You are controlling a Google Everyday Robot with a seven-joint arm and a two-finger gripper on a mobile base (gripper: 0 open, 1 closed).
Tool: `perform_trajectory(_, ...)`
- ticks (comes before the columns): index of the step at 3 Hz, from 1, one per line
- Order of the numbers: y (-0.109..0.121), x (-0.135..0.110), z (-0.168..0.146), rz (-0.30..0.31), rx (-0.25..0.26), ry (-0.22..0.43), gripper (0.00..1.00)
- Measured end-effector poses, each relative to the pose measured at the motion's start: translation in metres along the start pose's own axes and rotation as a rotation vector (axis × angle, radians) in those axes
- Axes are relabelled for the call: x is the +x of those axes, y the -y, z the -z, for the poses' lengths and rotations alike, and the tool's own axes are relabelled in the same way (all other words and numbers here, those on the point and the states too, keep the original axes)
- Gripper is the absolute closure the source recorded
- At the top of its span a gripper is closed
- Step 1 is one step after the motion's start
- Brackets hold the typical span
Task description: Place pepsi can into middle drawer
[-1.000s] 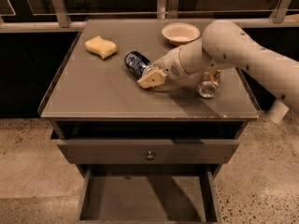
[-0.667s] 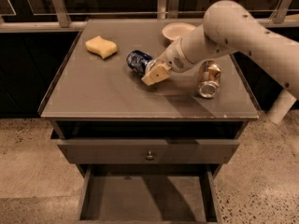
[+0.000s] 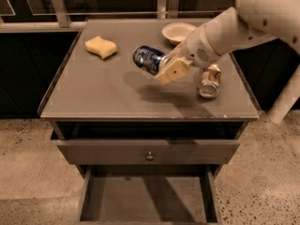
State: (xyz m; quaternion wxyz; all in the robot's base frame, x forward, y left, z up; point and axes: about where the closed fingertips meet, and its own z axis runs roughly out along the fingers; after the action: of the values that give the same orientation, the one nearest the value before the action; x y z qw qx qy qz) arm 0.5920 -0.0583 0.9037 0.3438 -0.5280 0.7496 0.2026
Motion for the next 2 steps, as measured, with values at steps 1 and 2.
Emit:
perform_trajectory(1, -0.031, 0.008, 0.031, 0.006, -0.055, 0.131, 1.00)
perform_trajectory(2, -0.065, 0.014, 0.062, 0.013, -0.054, 0.274, 1.00)
